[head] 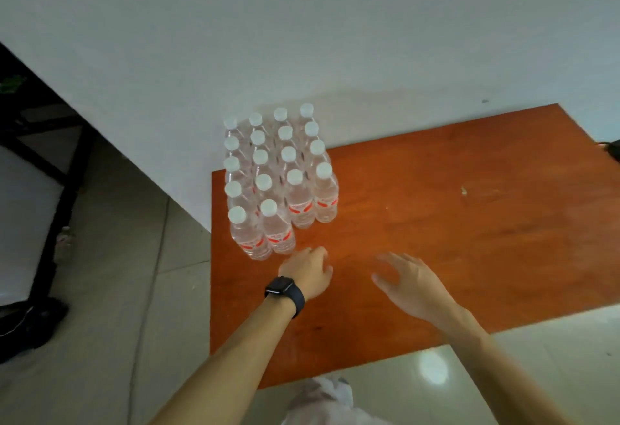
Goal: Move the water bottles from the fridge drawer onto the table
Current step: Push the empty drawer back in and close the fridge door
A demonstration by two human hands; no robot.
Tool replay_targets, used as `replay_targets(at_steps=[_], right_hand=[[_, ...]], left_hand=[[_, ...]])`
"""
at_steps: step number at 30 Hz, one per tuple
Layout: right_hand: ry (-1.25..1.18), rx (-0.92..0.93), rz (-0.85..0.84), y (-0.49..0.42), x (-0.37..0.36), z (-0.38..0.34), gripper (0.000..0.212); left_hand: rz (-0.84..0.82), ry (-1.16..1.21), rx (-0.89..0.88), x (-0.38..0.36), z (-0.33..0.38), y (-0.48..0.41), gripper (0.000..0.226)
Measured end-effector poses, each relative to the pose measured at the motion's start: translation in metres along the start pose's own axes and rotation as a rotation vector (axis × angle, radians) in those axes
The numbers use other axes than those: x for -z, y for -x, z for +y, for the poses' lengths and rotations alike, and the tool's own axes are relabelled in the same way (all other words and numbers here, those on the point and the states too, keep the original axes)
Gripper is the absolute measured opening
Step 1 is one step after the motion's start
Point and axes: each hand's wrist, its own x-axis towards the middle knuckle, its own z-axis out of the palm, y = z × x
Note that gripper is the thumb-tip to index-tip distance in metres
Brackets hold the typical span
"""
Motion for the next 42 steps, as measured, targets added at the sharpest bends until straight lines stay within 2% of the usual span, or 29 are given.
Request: replay_targets(at_steps=[4, 8, 15, 21, 27, 32, 37, 42], right_hand=[[0.078, -0.039, 0.202, 0.08, 0.046, 0.083, 0.042], [0.042, -0.211, 0.44, 0.184, 0.092, 0.178, 0.034], [-0.054, -0.551, 0.836, 0.383, 0.16, 0.313, 0.036], [-0.151, -0.72, 1.083, 0.526, 0.187, 0.396, 0.037], [-0.17, -0.88, 1.21, 0.633, 0.199, 0.48, 0.037], [-0.167, -1.035, 1.237, 0.708, 0.213, 0.566, 0.038], [-0.197, -1.143, 1.271, 0.773, 0.234, 0.647, 0.039], [-0.301, -1.197, 1.361, 0.824, 0.241, 0.712, 0.037]], left_hand=[[0.079, -0.128, -0.283, -0.013, 0.134, -0.002, 0.046], [0.101, -0.195, -0.541, -0.037, 0.283, 0.022, 0.048], [0.175, -0.277, -0.998, -0.082, 0.539, 0.107, 0.046], [0.155, -0.263, -1.303, -0.122, 0.713, 0.188, 0.05], [0.129, -0.226, -1.539, -0.183, 0.851, 0.257, 0.046], [0.077, -0.163, -1.681, -0.247, 0.962, 0.299, 0.044], [-0.007, -0.157, -1.761, -0.303, 1.066, 0.334, 0.048], [-0.014, -0.181, -1.83, -0.354, 1.151, 0.359, 0.048]])
